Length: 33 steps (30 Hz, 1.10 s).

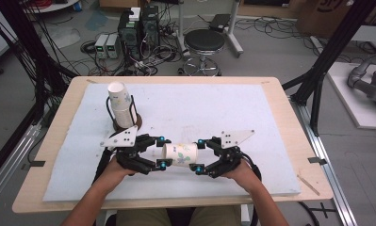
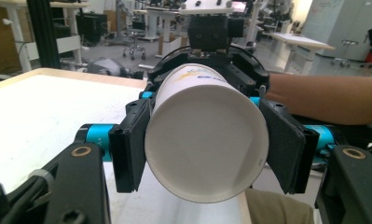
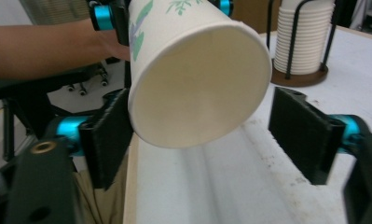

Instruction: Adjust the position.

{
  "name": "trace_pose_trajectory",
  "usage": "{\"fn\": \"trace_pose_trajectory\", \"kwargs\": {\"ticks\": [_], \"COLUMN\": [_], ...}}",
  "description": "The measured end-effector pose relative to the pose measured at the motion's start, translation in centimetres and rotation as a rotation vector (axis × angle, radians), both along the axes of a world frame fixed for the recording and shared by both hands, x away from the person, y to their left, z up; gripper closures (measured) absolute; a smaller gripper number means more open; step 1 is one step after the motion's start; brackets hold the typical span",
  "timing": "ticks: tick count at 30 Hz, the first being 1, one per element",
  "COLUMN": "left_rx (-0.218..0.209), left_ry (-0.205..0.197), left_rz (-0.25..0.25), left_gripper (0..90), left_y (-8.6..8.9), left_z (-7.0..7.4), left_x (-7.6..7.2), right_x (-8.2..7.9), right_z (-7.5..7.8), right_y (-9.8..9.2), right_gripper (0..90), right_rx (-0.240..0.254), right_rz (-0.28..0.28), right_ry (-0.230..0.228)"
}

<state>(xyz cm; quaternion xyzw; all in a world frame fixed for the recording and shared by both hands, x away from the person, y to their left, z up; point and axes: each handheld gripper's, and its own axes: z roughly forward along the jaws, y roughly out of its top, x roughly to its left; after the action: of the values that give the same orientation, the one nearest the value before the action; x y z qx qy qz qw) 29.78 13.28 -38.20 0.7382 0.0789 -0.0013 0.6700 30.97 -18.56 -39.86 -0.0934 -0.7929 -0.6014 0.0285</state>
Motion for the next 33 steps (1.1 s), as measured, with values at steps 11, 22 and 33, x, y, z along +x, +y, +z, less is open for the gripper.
{"fn": "trace_pose_trajectory", "kwargs": {"ticks": [11, 22, 33], "left_rx": [0.009, 0.124, 0.250], "left_ry": [-0.007, 0.055, 0.032], "left_rz": [-0.007, 0.110, 0.145], "left_gripper": [37.1, 12.5, 12.8], "left_y": [-0.1, -0.8, -0.7], "left_z": [-0.3, -0.8, -0.4], "left_x": [0.0, -0.1, -0.3], "right_x": [-0.1, 0.1, -0.2], "right_z": [0.1, 0.5, 1.6], "right_y": [-0.1, -0.6, 0.1], "right_gripper": [34.0, 37.0, 36.6], "right_rx": [0.054, 0.019, -0.190], "right_rz": [0.006, -0.010, -0.038], "right_ry": [0.002, 0.003, -0.051]}}
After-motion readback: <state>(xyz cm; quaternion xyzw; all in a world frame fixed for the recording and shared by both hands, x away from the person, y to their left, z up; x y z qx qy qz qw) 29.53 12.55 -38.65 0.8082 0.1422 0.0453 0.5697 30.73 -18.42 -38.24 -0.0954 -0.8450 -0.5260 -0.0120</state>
